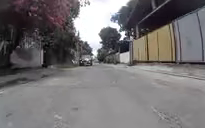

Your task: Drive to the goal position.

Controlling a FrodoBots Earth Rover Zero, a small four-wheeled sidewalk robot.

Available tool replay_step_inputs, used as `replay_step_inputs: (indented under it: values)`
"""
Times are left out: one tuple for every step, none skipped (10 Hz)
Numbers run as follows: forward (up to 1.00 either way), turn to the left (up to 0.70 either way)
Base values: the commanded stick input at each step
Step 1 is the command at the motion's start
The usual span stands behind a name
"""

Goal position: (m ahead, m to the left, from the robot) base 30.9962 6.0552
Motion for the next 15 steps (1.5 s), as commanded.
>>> replay_step_inputs:
  values:
    - [1.00, 0.04]
    - [1.00, 0.04]
    - [1.00, 0.04]
    - [1.00, 0.04]
    - [1.00, 0.04]
    - [1.00, 0.04]
    - [1.00, 0.04]
    - [1.00, 0.04]
    - [1.00, -0.17]
    - [1.00, -0.36]
    - [1.00, -0.36]
    - [1.00, -0.36]
    - [1.00, -0.13]
    - [1.00, 0.04]
    - [1.00, 0.04]
